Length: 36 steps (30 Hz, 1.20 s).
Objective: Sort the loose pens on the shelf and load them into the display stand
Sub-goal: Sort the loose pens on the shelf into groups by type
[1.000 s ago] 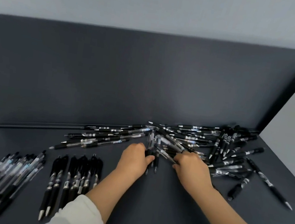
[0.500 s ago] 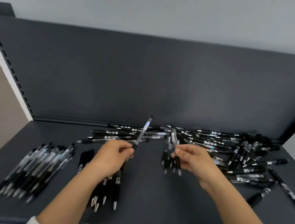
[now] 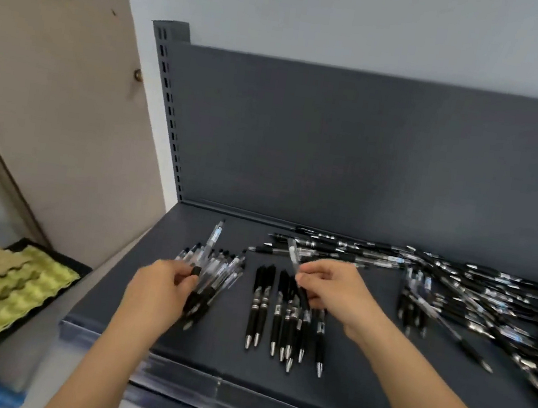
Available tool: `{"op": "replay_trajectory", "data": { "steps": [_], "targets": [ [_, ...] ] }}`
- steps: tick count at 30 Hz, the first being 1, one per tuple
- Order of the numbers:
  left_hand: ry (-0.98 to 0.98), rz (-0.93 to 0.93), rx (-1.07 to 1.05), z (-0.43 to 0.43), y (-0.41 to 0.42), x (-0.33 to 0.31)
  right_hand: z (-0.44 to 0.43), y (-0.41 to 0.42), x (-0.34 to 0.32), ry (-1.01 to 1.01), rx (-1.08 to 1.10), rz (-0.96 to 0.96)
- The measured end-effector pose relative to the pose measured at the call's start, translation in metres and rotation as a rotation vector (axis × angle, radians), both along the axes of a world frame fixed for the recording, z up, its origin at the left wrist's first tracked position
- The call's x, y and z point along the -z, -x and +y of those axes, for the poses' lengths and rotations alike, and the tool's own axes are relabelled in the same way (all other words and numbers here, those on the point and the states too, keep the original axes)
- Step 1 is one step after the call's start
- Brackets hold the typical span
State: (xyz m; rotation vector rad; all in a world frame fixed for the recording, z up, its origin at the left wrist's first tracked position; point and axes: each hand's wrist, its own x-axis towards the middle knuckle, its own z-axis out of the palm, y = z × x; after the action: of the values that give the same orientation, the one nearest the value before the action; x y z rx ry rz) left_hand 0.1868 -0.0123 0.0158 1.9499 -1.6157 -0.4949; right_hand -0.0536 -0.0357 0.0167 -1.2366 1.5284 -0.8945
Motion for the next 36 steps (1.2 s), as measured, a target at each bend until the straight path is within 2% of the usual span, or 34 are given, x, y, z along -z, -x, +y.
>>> {"op": "replay_trajectory", "data": {
  "steps": [3,7,12,16,20,28,30,32,34,36],
  "targets": [
    [-0.019,-0.069,-0.020,0.001,-0.024,0.012,-0.010,-0.045,0.000,0.021,-0.054,0.150],
    [-0.014,-0.091,0.054,-0.001,-0.039,0.022,-0.017,-0.090,0.005,0.046,-0.076,0.298],
    [-0.051,-0.048,0.142,-0.005,-0.048,0.031,-0.021,-0.124,0.012,0.024,-0.037,0.301],
    [-0.036,-0.069,0.172,-0.009,-0.053,0.033,-0.025,-0.139,0.011,0.072,-0.044,0.419],
    [-0.015,-0.053,0.183,-0.014,-0.055,0.036,-0.021,-0.145,0.015,0.088,-0.093,0.503],
    [0.067,-0.053,0.189,-0.021,-0.039,0.039,-0.014,-0.136,0.015,0.155,-0.090,0.541],
    [0.071,-0.063,0.192,-0.022,-0.034,0.040,-0.010,-0.124,0.015,0.240,-0.026,0.644],
    [0.041,-0.052,0.183,-0.022,-0.030,0.042,-0.005,-0.106,0.019,0.297,0.010,0.829],
    [-0.010,-0.054,0.188,-0.023,-0.025,0.044,0.002,-0.092,0.026,0.198,-0.054,0.975],
    [-0.075,-0.087,0.198,-0.024,-0.021,0.046,0.007,-0.088,0.034,0.070,-0.144,1.017]
  ]
}}
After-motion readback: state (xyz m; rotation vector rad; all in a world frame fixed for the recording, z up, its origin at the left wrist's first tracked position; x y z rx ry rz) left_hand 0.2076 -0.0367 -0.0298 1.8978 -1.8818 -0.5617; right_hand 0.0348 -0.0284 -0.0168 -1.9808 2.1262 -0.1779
